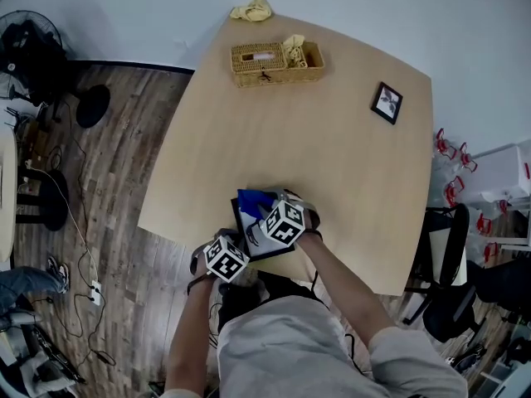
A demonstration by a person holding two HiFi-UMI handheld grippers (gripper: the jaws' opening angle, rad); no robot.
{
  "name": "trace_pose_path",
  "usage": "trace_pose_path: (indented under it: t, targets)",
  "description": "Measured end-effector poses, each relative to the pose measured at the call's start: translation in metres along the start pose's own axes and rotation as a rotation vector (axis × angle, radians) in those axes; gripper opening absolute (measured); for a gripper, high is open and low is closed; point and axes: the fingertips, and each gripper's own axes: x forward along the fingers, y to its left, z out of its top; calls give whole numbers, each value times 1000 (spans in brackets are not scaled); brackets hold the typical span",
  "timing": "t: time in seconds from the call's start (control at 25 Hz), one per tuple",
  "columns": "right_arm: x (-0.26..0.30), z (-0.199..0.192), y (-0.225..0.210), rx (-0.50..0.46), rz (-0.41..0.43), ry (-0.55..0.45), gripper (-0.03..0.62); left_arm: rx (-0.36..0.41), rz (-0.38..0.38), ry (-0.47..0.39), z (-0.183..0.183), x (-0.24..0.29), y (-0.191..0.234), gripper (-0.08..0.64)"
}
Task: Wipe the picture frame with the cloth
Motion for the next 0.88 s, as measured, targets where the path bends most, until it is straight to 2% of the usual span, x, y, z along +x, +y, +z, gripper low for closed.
trace_pose_path:
  t: [0.16, 0.24, 0.28, 0.44, 0.52, 0.88]
  targets:
    - [-6, 23, -42, 73, -121, -59, 86, -2, -4, -5, 7, 2, 3, 54]
    - [-6, 41, -52, 67, -152, -89, 86, -26, 0, -26, 8, 1, 6, 54]
    - [-3, 47, -47, 43, -137, -92, 85, -37, 5, -35, 7, 1, 6, 54]
    - [25, 51, 16, -98, 31, -44, 84, -29, 17, -35, 5, 2, 4, 54]
    - [30, 52, 37, -141, 50, -49, 81, -13, 20, -33, 6, 2, 3, 54]
    - [16, 31, 89, -194, 224, -39, 81, -23, 23, -50, 2, 1, 5, 54]
